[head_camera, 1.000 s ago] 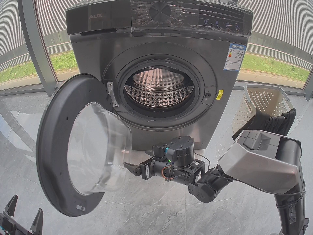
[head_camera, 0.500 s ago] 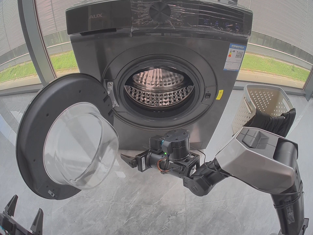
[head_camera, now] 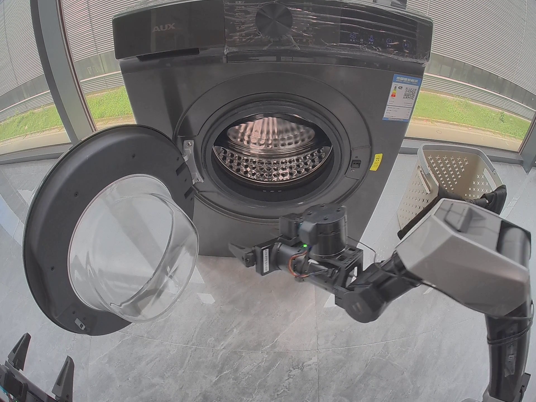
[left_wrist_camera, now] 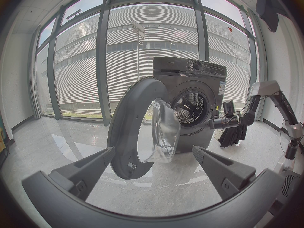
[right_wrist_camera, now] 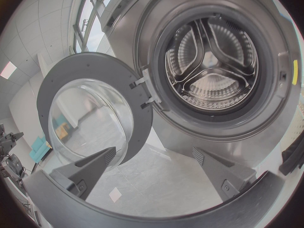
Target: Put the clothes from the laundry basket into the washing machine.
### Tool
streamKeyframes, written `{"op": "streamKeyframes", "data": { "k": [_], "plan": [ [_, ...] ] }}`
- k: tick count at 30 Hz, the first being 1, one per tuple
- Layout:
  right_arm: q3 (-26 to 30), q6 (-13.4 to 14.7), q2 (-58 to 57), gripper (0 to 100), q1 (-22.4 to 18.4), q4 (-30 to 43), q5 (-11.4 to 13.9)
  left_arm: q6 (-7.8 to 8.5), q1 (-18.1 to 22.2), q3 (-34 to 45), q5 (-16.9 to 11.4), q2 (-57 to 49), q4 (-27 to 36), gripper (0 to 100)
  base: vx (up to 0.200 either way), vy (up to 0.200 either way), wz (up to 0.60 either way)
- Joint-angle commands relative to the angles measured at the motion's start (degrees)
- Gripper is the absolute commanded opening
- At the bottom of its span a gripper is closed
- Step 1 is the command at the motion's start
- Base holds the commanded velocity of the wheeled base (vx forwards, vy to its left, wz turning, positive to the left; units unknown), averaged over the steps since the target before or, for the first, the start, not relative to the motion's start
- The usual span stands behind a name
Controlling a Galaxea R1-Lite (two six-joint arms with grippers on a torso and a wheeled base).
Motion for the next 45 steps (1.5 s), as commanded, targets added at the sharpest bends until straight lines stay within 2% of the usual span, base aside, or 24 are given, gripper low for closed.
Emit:
{"op": "streamKeyframes", "data": {
  "k": [1,5,11,12,13,18,19,25,27,30,32,33,37,40,41,42,45],
  "plan": [
    [16.84,-3.76,-19.8,100,-7.56,-0.97,-0.71,0.0,0.01,1.01,-0.02,-1.04,0.0,100,0.0,0.0,0.0],
    [28.61,-5.43,-30.43,100,-14.24,-3.78,-0.63,0.0,0.01,1.01,-0.02,-1.04,0.0,100,0.0,0.0,0.0],
    [46.19,-6.4,-47.92,100,-21.8,-5.36,-0.54,0.09,0.01,1.01,0.07,-1.04,0.0,100,0.0,0.0,0.0],
    [46.19,-6.4,-47.92,100,-21.8,-5.36,-0.54,0.09,0.01,1.01,0.07,-1.04,0.0,100,0.0,0.0,0.0],
    [50.32,-7.63,-54.43,100,-23.82,-4.75,-0.36,0.09,0.01,1.01,0.07,-1.04,0.0,100,0.0,0.0,0.0],
    [57.97,-8.77,-68.49,100,-28.66,-4.31,0.08,0.09,0.01,1.01,0.07,-1.04,0.0,100,0.0,0.0,0.0],
    [58.23,-8.86,-68.84,100,-28.83,-4.31,0.08,0.09,0.01,1.01,0.07,-1.04,0.0,100,0.0,0.0,0.0],
    [68.6,-8.95,-86.68,100,-31.38,-0.79,0.34,0.0,0.01,1.01,0.07,-1.04,0.0,100,0.0,0.0,0.0],
    [69.57,-8.95,-90.9,100,-31.99,1.58,0.34,0.0,0.01,1.01,0.07,-1.04,0.0,100,0.0,0.0,0.0],
    [69.57,-8.95,-103.56,100,-32.96,12.57,0.43,-0.09,0.01,1.01,0.07,-1.04,0.0,100,0.0,0.0,0.0],
    [69.57,-8.95,-107.07,100,-33.4,15.91,0.52,-0.09,0.01,1.01,0.07,-1.04,0.0,100,0.0,0.0,0.0],
    [69.57,-8.95,-112.35,100,-34.02,22.06,0.87,-0.09,0.01,1.01,-0.02,-1.04,0.0,100,0.0,0.0,0.0],
    [69.57,-9.04,-122.63,100,-35.86,32.96,1.84,-0.09,0.01,1.01,-0.02,-1.04,0.0,100,0.0,0.0,0.0],
    [69.57,-9.12,-128.34,100,-36.74,40.25,2.1,-0.09,0.01,1.01,-0.02,-1.04,0.0,100,0.0,0.0,0.0],
    [69.57,-9.12,-128.34,100,-36.74,40.25,2.1,-0.09,0.01,1.01,-0.02,-1.04,0.0,100,0.0,0.0,0.0],
    [69.57,-9.04,-130.54,100,-37.71,43.86,2.63,-0.18,0.01,1.01,-0.02,-1.04,0.0,100,0.0,0.0,0.0],
    [69.57,-9.3,-132.65,100,-40.87,47.72,4.21,-0.18,0.01,1.01,-0.02,-1.04,0.0,100,0.0,0.0,0.0]
  ]
}}
